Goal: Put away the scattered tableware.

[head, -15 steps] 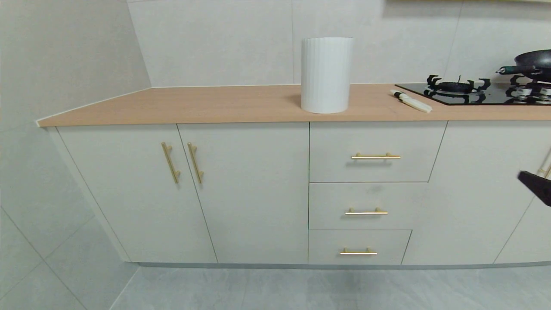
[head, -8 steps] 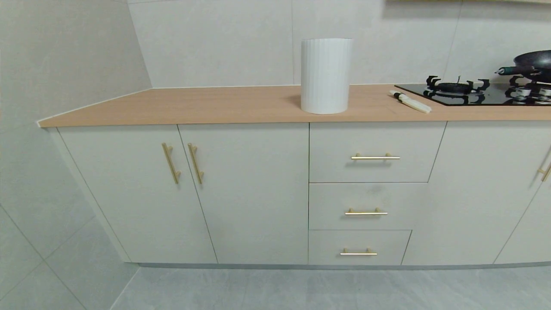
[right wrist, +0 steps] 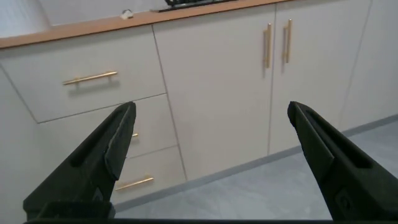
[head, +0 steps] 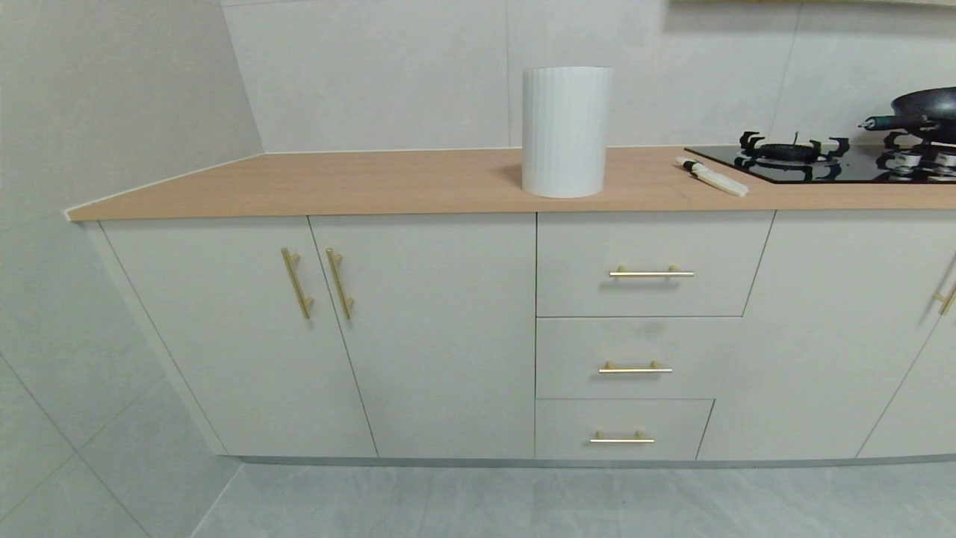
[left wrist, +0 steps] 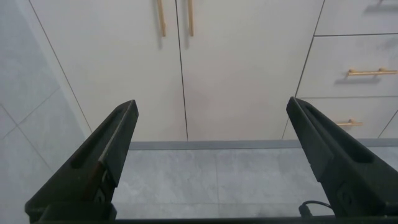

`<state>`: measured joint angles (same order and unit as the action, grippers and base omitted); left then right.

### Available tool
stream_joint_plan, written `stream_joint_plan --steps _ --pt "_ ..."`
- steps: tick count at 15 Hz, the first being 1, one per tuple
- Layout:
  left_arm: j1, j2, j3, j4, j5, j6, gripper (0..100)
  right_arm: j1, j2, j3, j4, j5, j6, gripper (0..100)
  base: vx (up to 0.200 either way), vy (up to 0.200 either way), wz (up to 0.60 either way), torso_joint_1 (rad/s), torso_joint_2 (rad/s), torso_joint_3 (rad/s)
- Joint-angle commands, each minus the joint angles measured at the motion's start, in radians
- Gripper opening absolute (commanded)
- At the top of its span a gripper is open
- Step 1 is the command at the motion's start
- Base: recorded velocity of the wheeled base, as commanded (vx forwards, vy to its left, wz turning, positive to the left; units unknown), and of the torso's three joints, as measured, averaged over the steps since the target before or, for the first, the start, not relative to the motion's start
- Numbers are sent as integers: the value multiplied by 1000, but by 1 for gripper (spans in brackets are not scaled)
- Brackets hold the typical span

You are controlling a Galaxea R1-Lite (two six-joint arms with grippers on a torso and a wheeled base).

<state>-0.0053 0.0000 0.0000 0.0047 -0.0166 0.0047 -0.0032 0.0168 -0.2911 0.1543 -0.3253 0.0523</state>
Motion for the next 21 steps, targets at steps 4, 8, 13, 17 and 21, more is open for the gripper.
stream_joint_plan --steps 4,8,13,17,21 --pt "-1 0 0 0 0 0 100 0 -17 274 -252 235 -9 100 0 0 0 0 0 0" --pt "-1 0 0 0 0 0 100 0 -17 291 -147 328 -71 100 0 0 0 0 0 0" --pt "-1 0 0 0 0 0 100 0 -17 291 -153 330 -72 100 0 0 0 0 0 0" --pt "-1 0 0 0 0 1 100 0 -17 291 -153 330 -71 100 0 0 0 0 0 0" --pt "1 0 0 0 0 3 100 0 -17 291 -153 335 -71 100 0 0 0 0 0 0"
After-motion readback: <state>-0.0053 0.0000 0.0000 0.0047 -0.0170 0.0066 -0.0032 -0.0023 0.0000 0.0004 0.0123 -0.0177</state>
